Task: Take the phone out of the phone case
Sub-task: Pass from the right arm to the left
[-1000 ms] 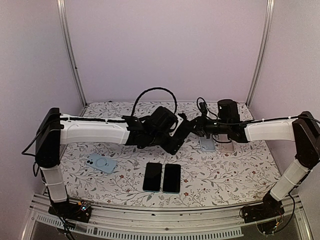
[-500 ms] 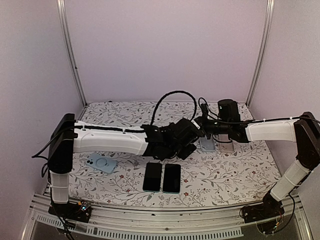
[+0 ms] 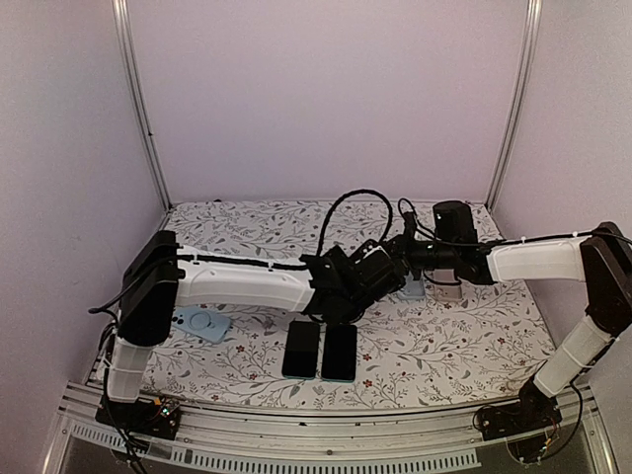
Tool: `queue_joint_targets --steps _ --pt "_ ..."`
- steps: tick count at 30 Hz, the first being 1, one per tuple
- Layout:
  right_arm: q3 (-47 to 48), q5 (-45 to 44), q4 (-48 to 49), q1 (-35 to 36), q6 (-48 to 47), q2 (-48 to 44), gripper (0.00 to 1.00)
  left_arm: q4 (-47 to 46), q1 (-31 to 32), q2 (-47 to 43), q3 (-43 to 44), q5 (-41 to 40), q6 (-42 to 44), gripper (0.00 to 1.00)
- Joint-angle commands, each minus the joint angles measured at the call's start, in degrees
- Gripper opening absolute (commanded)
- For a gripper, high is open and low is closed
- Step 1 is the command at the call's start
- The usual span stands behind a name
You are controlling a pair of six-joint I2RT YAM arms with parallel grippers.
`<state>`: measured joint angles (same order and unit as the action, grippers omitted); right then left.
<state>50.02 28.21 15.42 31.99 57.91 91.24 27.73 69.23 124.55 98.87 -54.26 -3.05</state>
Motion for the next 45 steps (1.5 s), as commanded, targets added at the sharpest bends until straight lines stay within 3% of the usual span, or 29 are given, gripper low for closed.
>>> queue_joint_targets --steps 1,7,10,17,28,30,33,41,45 --pt "0.1 1.5 6.6 -0.6 3.3 -3.9 0.00 3.9 0.4 1.9 0.1 -3.1 0.4 0.92" --pt "-1.7 1.9 9.6 -1.8 7.3 -4.7 0.00 3.9 0.4 2.2 0.0 -3.9 0.4 0.89" --pt "-1.8 2.5 10.0 -1.9 8.1 -4.5 0.00 3.8 0.5 2.1 0.1 -4.2 0.3 0.82" --pt "-2.5 3.2 11.3 -1.9 9.3 -3.8 0.00 3.3 0.6 1.9 0.9 -4.3 1.0 0.57" --pt "-3.7 4.3 12.4 -1.8 8.6 -4.1 0.02 2.3 0.6 1.0 2.3 -3.7 2.1 0.03" --pt "-3.8 4.4 12.4 -1.9 8.0 -4.4 0.05 1.7 0.6 0.3 2.3 -3.1 2.2 0.00" --pt "-3.9 4.5 12.4 -1.8 7.4 -4.6 0.14 0.6 0.5 -0.9 2.2 -0.9 2.3 0.00" --pt "-3.1 2.5 9.6 -1.8 2.2 -7.6 0.66 -1.0 -1.5 -5.2 1.2 10.2 0.3 0.00" --pt "-2.5 1.4 8.3 -1.8 -1.1 -9.6 0.84 -1.5 -3.0 -7.3 0.2 16.7 -1.0 0.00"
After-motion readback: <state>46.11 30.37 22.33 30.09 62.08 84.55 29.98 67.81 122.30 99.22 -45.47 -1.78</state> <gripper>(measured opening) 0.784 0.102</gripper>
